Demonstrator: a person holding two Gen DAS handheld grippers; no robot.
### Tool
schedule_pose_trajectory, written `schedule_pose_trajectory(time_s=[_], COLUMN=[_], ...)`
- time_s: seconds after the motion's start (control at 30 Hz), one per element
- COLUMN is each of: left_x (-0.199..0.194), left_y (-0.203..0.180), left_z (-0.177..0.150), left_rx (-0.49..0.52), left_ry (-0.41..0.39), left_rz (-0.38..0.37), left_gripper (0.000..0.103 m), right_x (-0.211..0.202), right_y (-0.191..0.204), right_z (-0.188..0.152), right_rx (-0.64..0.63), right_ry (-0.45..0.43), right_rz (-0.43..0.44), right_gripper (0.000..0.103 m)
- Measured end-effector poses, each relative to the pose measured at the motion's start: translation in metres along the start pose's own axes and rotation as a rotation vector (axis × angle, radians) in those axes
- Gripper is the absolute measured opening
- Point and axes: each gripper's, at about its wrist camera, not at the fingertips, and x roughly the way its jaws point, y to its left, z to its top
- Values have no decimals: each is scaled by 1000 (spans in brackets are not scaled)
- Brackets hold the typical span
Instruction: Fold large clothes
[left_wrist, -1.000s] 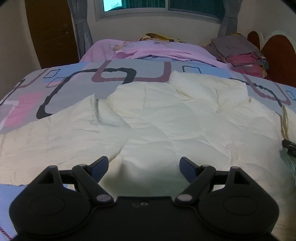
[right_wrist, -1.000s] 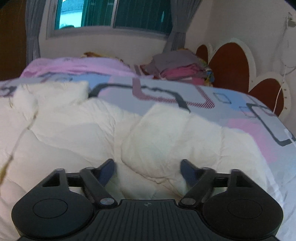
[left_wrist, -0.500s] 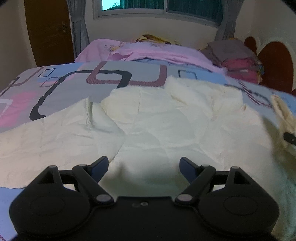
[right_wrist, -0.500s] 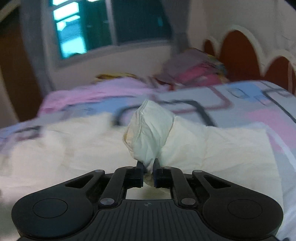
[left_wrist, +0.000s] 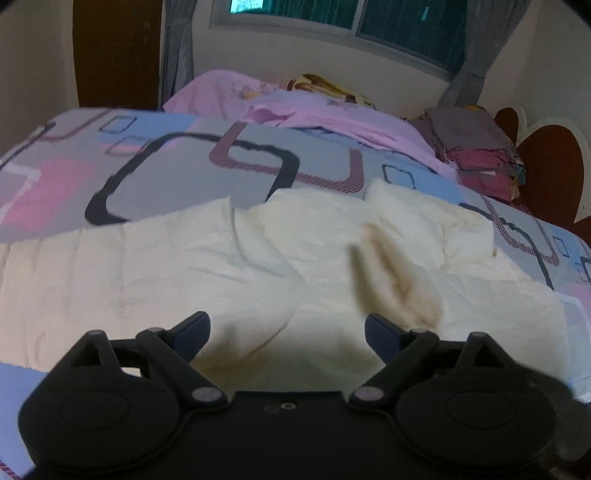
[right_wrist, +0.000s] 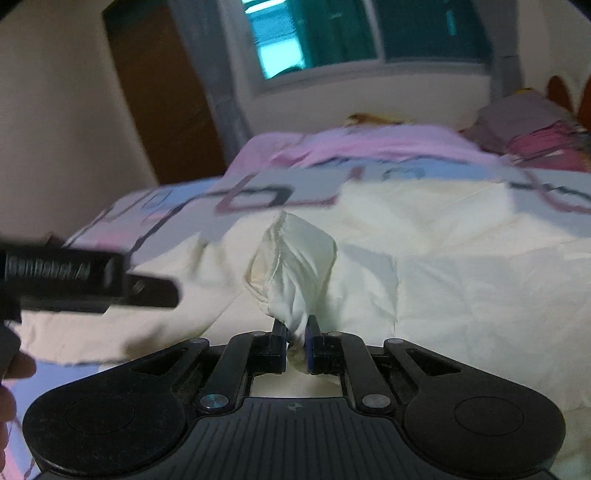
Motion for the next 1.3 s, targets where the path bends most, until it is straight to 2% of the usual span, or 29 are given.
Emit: schedule_pose_trajectory(time_s=[0.03, 0.1, 0.17, 0.2, 0.33, 0.43, 0.5, 0.53, 0.6, 0.63, 0.7, 0.73, 0.8, 0.87, 0.93, 1.03, 1.13, 1.2, 1.3], left_x=[2, 6, 13, 16, 30, 43, 52, 56, 63, 64, 66, 66, 63, 54, 48, 61, 64, 65, 68], left_y=[3, 7, 9, 9, 1, -11, -20, -23, -28, -30, -32, -34, -37, -39, -38, -30, -36, -40, -39], left_z=[-1, -3, -4, -5, -9, -14, -19, -21, -26, -28, -31, -31, -31, -28, -27, -37, -42, -42, -40], left_rx=[-5, -12, -19, -20, -6, 12, 24, 26, 27, 25, 22, 23, 33, 34, 55, 50, 88, 99, 85], left_ry=[11, 29, 55, 66, 97, 125, 136, 139, 141, 132, 115, 107, 83, 49, 23, 56, 48, 57, 64], left_rz=[-4, -14, -28, -34, -55, -75, -88, -93, -89, -89, -82, -75, -60, -58, -55, -3, 11, 25, 41], left_gripper=[90, 90, 90, 90, 87, 76, 55, 52, 34, 32, 18, 17, 7, 6, 6, 6, 6, 13, 25], right_x=[6, 16, 11, 3, -30, -59, -76, -84, -97, -103, -110, -113, -114, -114, -109, -90, -78, -64, -41], right_y=[4, 8, 5, 4, -10, -45, -71, -87, -121, -135, -154, -163, -177, -184, -191, -206, -215, -220, -236], right_z=[-3, -7, -9, -9, -10, -12, -14, -16, -18, -20, -20, -21, -19, -14, -8, -1, 6, 9, 3], right_rx=[-3, -11, 3, -5, -17, -5, 17, 34, 78, 100, 126, 134, 149, 156, 148, 165, 148, 116, 108], right_ry=[19, 61, 49, 21, -23, -62, -79, -83, -78, -79, -87, -90, -93, -102, -108, -88, -93, -79, 6], right_rz=[5, 1, 13, 3, -42, -153, -229, -270, -346, -376, -421, -439, -459, -464, -472, -470, -479, -492, -514], right_gripper=[9, 24, 68, 71, 71, 71, 71, 71, 71, 71, 71, 71, 70, 59, 59, 59, 59, 59, 59])
